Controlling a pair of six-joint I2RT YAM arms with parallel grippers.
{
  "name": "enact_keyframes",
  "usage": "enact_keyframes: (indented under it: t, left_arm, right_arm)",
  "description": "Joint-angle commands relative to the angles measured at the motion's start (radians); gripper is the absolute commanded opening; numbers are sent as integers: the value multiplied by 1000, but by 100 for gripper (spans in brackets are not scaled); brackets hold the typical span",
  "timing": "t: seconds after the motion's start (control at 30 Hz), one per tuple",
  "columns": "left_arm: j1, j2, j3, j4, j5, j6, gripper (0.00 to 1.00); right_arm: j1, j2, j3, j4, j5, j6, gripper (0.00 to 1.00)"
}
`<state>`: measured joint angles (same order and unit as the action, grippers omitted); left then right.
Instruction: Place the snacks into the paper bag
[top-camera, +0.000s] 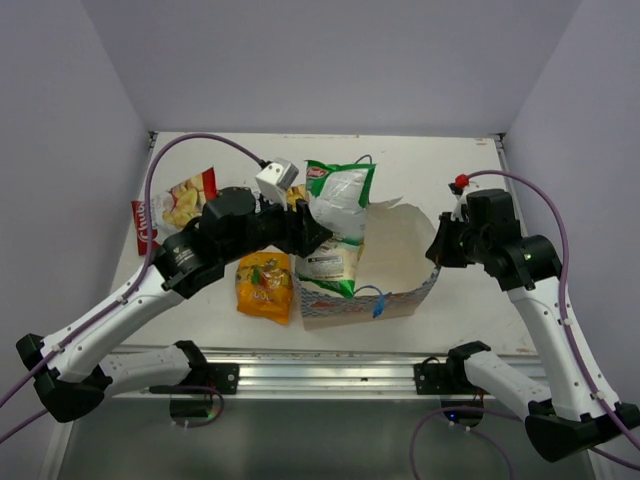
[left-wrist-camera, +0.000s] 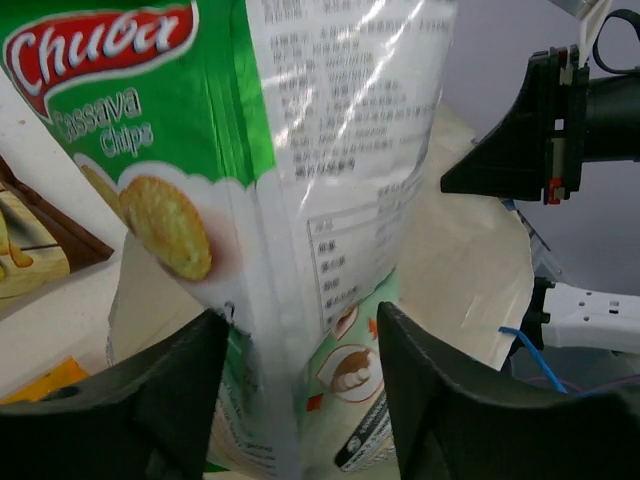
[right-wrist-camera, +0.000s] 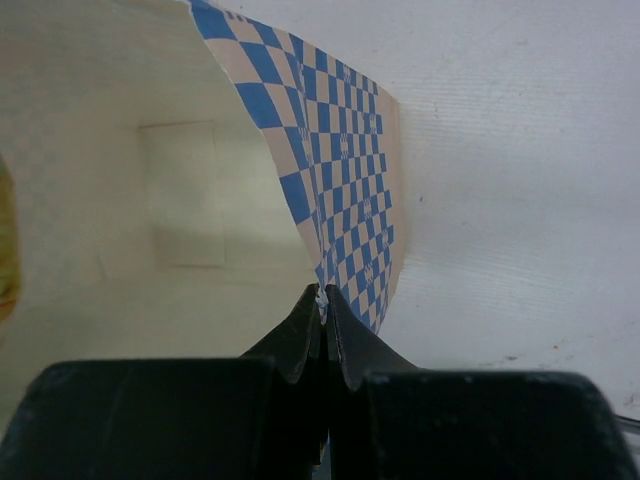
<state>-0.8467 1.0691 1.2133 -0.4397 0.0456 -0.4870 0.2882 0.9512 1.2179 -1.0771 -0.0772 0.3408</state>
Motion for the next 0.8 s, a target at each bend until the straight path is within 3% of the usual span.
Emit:
enact_keyframes:
  t: [0.0,0.1,0.23,0.33,0.4,0.43,0.47,0.5,0.53,0.57,0.67,0.77]
  left_arm:
    - [-43,3,64,49,-33,33,70]
    - [-86,17,107,7,-90,53,77]
    - [-104,6,140,-45,-140,50,77]
    - [-112,-26,184,-80,-278,54,77]
    - [-112,-41,216,-123,-537,51,81]
    - [-111,-25,225,-193,-764,25,85]
    - [-94,-6,229,-226,-847,22,91]
    - [-62,12,221,-244,-872,31,93]
    - [-4,66,215,-264,-796,39,94]
    - [162,96,206,-271,-738,30,96]
    - [407,205,174,-226,-629,44,98]
    - [497,307,178,-140,-628,85,99]
  right_arm:
    - [3,-6,-1,26,17,9,0]
    - [5,-8,-1,25,19,9,0]
    - [3,-9,2,23,24,7,0]
    - [3,-8,2,22,27,6,0]
    - [3,-8,3,22,27,6,0]
    - [3,-8,5,22,27,7,0]
    - [5,-8,5,22,27,6,0]
    - [3,-8,5,22,27,6,0]
    - [3,-6,5,23,27,6,0]
    - [3,-2,5,28,25,4,0]
    - [3,7,6,32,16,0,0]
    - [3,12,8,39,14,0,0]
